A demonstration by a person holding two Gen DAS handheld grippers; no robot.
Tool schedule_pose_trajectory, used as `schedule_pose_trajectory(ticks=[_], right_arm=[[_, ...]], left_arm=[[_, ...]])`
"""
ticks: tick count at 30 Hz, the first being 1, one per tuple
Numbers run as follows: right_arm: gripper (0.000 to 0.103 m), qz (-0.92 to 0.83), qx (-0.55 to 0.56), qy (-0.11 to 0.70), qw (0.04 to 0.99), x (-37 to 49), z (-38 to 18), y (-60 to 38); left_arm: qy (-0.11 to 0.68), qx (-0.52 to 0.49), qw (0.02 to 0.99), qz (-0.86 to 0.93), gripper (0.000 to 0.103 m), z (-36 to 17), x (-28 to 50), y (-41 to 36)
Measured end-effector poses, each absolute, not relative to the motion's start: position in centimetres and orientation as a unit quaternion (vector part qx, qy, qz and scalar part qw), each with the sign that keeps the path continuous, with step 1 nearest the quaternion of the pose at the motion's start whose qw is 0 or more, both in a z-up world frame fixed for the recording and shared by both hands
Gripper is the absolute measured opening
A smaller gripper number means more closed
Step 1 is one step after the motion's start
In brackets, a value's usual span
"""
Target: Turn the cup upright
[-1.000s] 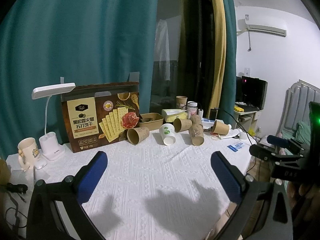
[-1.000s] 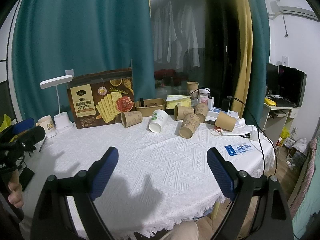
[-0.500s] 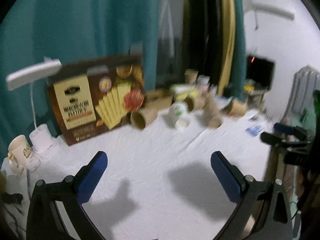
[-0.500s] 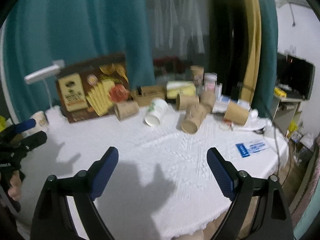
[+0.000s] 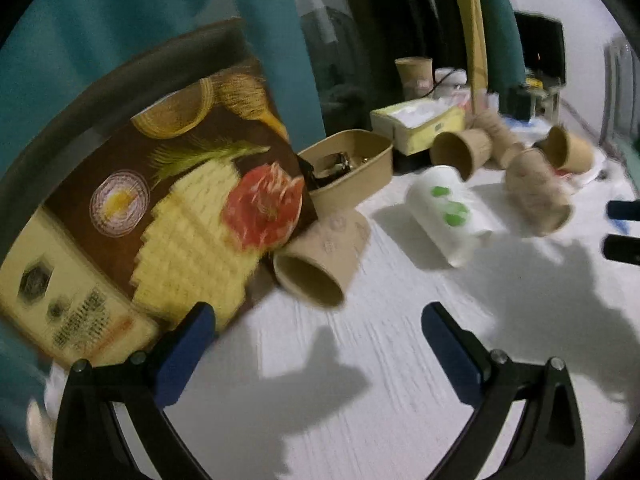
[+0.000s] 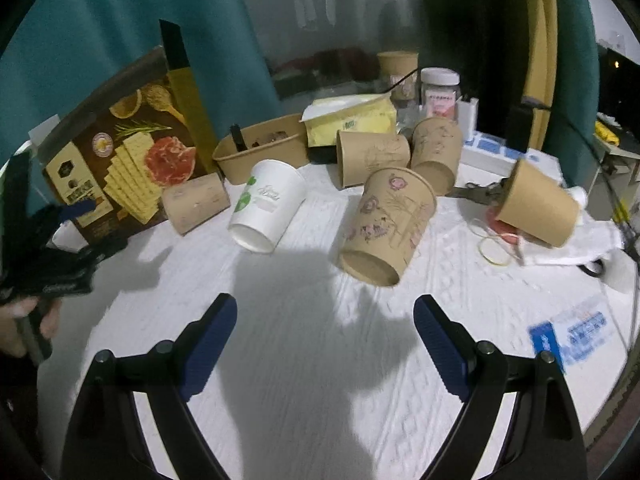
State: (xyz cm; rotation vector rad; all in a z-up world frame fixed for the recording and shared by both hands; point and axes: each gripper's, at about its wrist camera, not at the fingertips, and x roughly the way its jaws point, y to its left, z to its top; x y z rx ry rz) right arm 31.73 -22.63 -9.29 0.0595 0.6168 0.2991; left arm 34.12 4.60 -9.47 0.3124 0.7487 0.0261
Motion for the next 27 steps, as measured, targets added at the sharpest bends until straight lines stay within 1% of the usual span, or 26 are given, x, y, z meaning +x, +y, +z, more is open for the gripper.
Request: schedule_pose_trajectory(ticks=[6,9,13,14,15,16,17,19,22,27], right_arm=[[0.089,0.154,0.044,0.313,0.936,33.6,-10.4,-22.5],[0.089,0.152,0.050,0.320,0.934,33.7,-11.0,-23.0],[0.089,0.150,0.048,0.322,0.934,33.3,-11.9,-23.7],[0.089,0.149,0.046,0.324,0.933,33.1,-12.1,-23.8],[0.089,0.146,0.046,0.326,0.933,32.9,-12.4,-24.0],[0.089,0.144,0.047,0.328,0.933,32.6,-12.5,-24.2],[0.089,0.141,0.050,0.328,0.933,32.2,-12.6,-24.5],[0.089,0.139,0.057,0.322,0.935,31.1,-12.5,-24.9],[0.089,0.135,0.064,0.310,0.939,29.0,-11.8,-25.2],[0.089,0.139,0.072,0.287,0.945,24.4,-10.7,-25.0]], left_arm=[[0.380,0.219,0.899,0.005,0.102,-11.6,40.4,3.8],[0.399,0.256,0.880,0.007,0.095,-13.3,42.6,3.3],[0.423,0.323,0.846,0.013,0.093,-15.9,43.5,2.1],[0.425,0.331,0.842,0.012,0.091,-16.2,43.5,1.9],[0.432,0.334,0.837,0.012,0.078,-16.6,43.6,1.8],[0.435,0.338,0.835,0.017,0.074,-16.7,43.6,1.8],[0.430,0.343,0.835,0.022,0.069,-16.5,43.5,1.8],[0.435,0.328,0.838,0.018,0.067,-15.8,43.3,2.0],[0.426,0.311,0.849,0.013,0.067,-14.1,41.3,1.7],[0.405,0.286,0.868,-0.022,0.067,-10.2,34.3,0.6]])
